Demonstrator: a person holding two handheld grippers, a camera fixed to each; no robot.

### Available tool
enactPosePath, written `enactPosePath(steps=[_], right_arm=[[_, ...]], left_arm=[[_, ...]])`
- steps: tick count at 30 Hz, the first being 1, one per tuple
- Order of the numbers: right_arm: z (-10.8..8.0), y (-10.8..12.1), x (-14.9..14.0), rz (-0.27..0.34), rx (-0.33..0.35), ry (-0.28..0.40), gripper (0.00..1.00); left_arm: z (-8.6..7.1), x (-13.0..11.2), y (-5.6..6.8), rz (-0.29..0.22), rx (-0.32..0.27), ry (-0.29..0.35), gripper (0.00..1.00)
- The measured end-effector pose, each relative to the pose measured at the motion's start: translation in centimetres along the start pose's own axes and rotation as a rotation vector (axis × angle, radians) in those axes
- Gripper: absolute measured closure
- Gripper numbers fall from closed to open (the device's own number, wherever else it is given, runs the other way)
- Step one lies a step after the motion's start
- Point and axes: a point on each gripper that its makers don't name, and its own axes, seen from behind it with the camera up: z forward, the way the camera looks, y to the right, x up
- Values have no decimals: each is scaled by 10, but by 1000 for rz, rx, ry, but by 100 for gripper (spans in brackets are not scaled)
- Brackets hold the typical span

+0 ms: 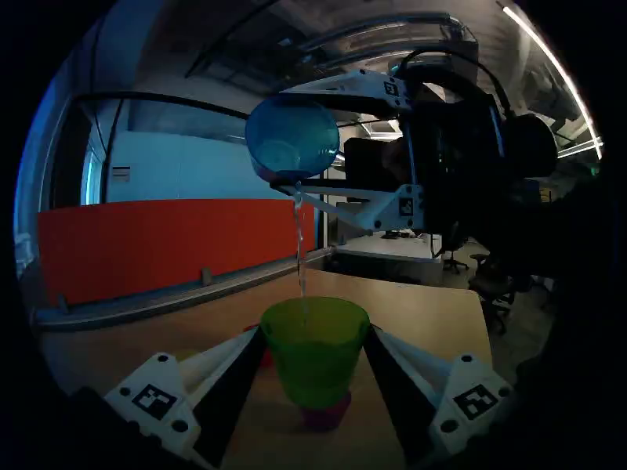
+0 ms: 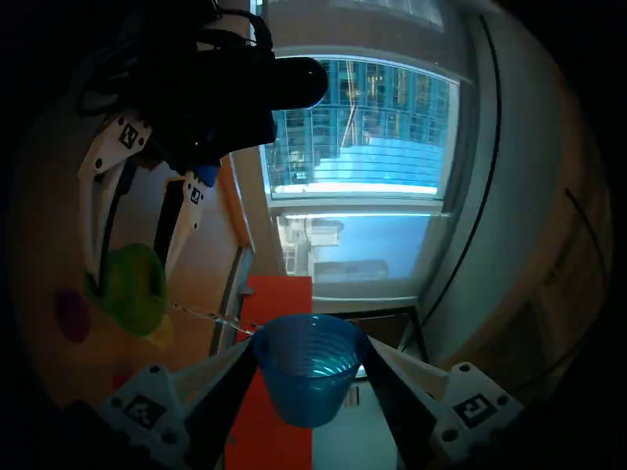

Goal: Pour water

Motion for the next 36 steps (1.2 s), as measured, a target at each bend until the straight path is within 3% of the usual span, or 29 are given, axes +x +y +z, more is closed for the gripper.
enactPosePath(steps=[18,36], right_arm=[[2,6,6,-78,-12,-2,8],[0,6,9,-99,-15,1,8]], left_arm=[[1,0,0,2,1,-2,14],[3,1,0,1,2,0,14]])
